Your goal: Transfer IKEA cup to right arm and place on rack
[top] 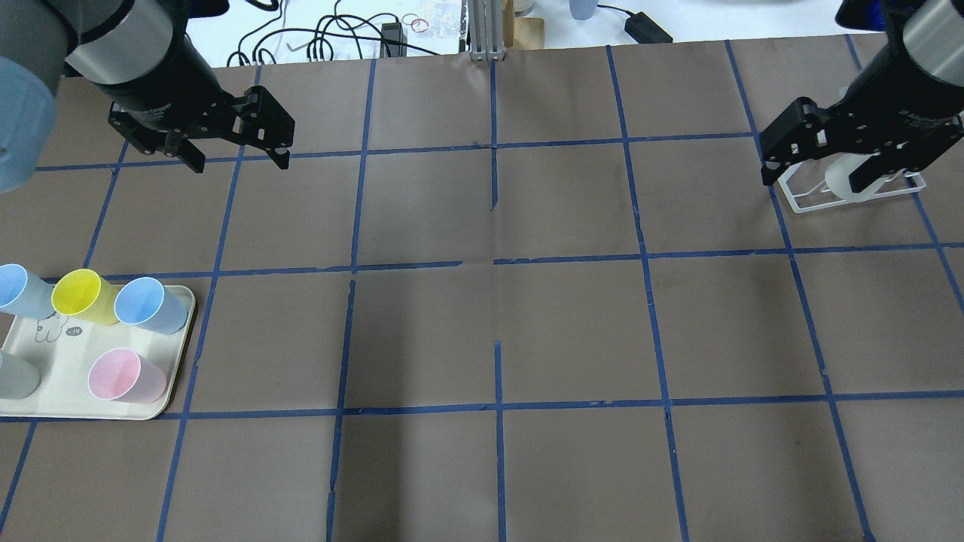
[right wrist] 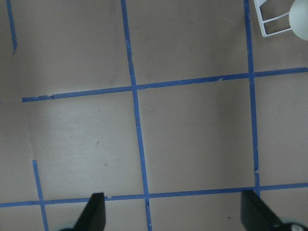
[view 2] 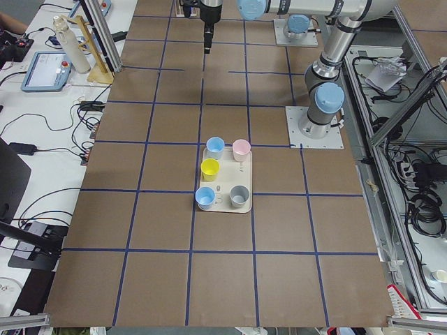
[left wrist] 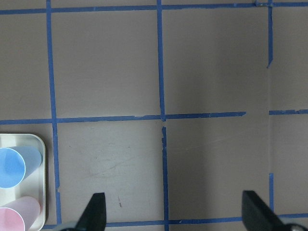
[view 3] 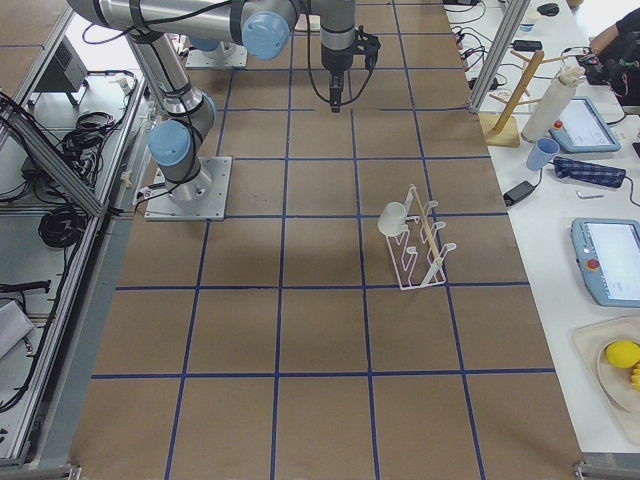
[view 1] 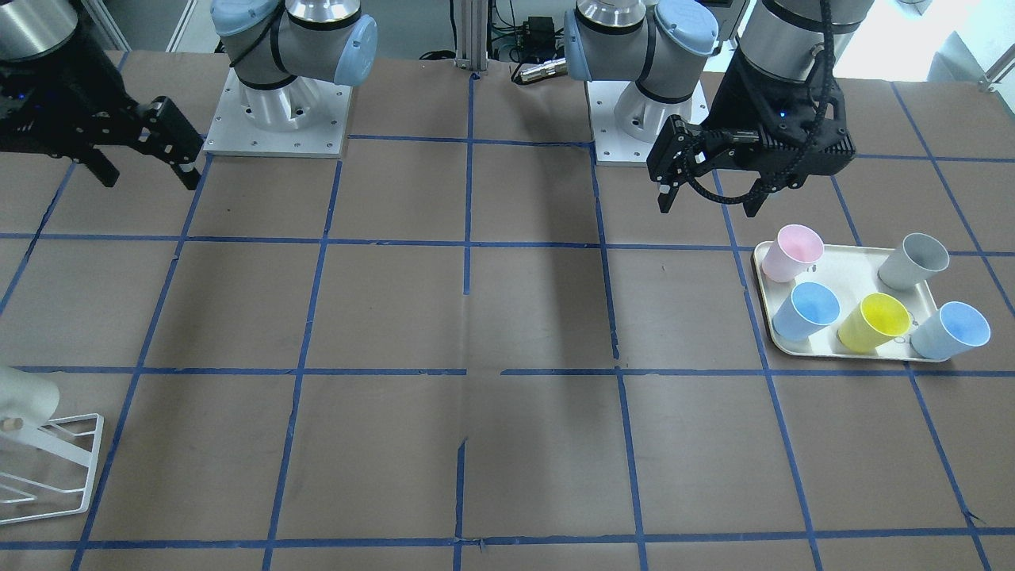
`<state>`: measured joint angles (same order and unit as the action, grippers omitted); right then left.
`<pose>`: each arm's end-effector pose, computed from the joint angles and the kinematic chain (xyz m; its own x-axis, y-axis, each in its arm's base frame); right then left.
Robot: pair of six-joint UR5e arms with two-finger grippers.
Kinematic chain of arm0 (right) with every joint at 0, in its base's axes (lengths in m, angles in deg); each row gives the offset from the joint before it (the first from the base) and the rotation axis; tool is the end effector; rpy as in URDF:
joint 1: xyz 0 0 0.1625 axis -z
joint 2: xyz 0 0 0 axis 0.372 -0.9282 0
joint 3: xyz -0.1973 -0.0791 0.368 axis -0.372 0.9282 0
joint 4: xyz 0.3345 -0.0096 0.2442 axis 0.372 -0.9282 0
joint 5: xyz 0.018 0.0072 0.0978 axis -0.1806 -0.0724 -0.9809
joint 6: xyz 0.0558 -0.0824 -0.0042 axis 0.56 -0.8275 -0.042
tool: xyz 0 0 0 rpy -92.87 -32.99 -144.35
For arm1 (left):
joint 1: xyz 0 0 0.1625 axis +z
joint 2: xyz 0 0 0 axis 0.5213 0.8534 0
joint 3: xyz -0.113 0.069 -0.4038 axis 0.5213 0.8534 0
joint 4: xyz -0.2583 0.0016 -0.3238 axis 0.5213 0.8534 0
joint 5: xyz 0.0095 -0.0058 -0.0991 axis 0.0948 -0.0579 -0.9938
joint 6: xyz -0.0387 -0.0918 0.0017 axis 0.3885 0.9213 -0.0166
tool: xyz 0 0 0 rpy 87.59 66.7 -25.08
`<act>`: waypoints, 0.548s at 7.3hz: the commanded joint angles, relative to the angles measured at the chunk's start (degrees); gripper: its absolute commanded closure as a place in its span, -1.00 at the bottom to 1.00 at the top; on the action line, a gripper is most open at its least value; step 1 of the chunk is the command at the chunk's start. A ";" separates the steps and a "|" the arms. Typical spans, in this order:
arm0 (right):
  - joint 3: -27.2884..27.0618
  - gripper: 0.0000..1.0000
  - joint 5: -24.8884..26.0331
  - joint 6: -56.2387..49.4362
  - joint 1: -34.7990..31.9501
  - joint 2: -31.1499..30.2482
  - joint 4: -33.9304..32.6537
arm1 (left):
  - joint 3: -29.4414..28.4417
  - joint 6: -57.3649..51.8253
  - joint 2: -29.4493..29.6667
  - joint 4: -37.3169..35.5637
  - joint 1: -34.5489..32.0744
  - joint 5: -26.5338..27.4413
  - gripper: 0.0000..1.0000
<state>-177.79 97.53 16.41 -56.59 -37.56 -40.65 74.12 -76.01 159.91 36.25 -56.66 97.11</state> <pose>0.0511 -0.4584 0.4961 -0.9915 0.1000 -0.0830 0.1034 0.9940 -0.0370 -0.1195 -0.4916 0.5099 -0.9996 0.0210 0.0204 0.0187 0.9940 -0.1075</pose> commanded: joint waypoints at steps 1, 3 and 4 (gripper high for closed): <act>-0.13 -1.00 2.12 9.41 -8.81 -0.89 0.72 | 0.04 0.00 0.00 0.00 0.01 -0.09 -1.00; -1.08 -1.00 2.85 10.40 -11.31 -0.88 0.72 | -0.05 0.00 0.00 0.00 0.01 -0.09 -1.00; -2.31 -1.00 2.84 9.97 -11.31 -0.71 0.55 | -0.05 0.09 0.00 -0.09 0.01 0.00 -1.00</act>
<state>-178.86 100.35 26.24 -67.28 -38.33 -39.97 74.11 -76.00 159.91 36.23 -56.65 97.04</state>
